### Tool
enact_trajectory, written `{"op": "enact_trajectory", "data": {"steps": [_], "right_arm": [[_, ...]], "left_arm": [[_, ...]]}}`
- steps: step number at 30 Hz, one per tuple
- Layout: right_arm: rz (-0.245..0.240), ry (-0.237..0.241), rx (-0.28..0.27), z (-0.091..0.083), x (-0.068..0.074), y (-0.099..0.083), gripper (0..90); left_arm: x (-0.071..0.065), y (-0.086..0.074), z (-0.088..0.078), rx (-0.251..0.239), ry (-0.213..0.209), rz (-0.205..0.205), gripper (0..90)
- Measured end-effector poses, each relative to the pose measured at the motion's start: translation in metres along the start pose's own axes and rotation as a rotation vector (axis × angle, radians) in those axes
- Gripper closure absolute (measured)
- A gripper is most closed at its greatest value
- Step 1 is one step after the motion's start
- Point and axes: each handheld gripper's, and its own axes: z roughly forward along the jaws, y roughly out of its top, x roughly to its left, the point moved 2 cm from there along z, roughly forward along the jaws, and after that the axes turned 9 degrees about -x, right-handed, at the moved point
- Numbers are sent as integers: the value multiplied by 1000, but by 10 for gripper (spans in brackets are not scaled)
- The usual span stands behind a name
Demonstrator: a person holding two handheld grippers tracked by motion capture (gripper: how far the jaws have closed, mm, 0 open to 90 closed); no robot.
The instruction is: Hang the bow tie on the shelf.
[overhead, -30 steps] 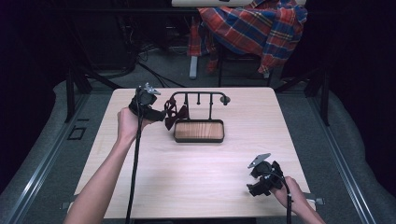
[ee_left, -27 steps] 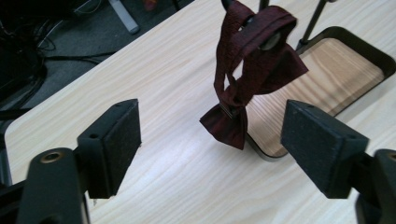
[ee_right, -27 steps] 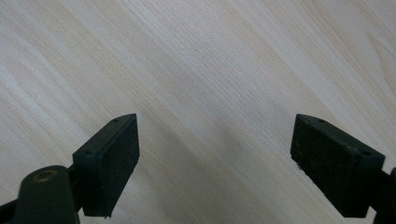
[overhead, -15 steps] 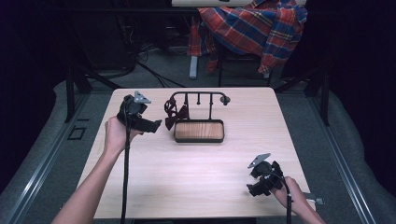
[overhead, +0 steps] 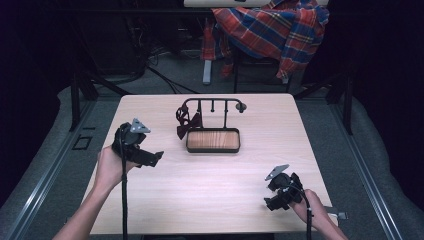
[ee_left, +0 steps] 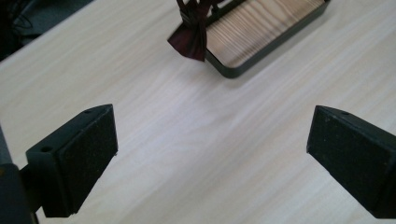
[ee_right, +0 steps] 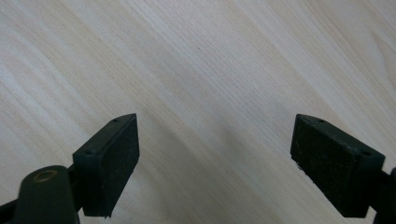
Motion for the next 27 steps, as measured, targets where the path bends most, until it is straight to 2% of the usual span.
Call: {"op": "enact_trajectory", "data": {"steps": [3, 5, 9, 14, 15, 18, 21, 23, 26, 27], "right_arm": [[0, 3, 1, 0, 1, 0, 152], [-2, 2, 1, 0, 1, 0, 152], [-4, 0, 4, 0, 1, 0, 152], [-7, -6, 7, 0, 1, 0, 152], [-5, -4, 7, 1, 1, 0, 152], [-5, 0, 6, 2, 2, 0, 152], [-3, -1, 7, 2, 2, -1, 152], [-7, -2, 10, 2, 2, -1, 152], [-13, -8, 14, 1, 2, 0, 152], [-12, -3, 12, 1, 2, 0, 152]], "left_arm": [[-4, -17, -1, 25, -24, -26, 3], [-5, -21, -1, 30, -27, -27, 3], [-10, -37, -2, 46, 2, -11, 2], [-16, -52, -4, 57, -11, -25, 1], [-18, -57, -4, 67, -25, -32, 0], [-21, -62, -4, 74, -22, -26, 0], [-26, -69, -5, 93, -37, -24, 0], [-29, -74, -5, 96, -28, -14, 0], [-31, -82, -3, 67, 11, 2, 0], [-31, -88, 0, 80, -6, -7, 0]]}}
